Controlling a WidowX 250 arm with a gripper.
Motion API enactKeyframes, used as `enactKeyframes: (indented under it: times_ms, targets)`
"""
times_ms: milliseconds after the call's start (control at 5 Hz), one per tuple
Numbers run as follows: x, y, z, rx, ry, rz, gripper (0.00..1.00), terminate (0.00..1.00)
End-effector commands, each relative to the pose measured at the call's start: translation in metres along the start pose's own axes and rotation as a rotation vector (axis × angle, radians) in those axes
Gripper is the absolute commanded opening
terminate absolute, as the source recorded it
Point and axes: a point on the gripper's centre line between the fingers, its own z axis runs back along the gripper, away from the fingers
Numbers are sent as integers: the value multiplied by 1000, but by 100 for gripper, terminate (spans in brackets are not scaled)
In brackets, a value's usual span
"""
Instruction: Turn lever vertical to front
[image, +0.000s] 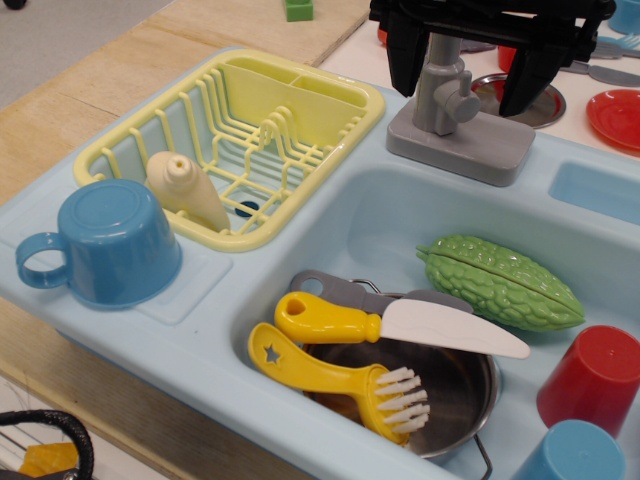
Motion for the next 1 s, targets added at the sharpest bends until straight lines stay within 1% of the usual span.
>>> enactKeyframes:
  times_ms: [0, 200, 400, 600, 800]
  targets:
    - [0, 0, 0, 0, 0, 0, 100, 0]
    - [10, -1, 0, 3, -25, -20, 100, 0]
    - [17, -2, -2, -1, -17, -32, 100, 0]
    - [23, -4, -3, -2, -31, -50, 100, 0]
    - [32, -7, -2, 4, -26, -64, 100, 0]
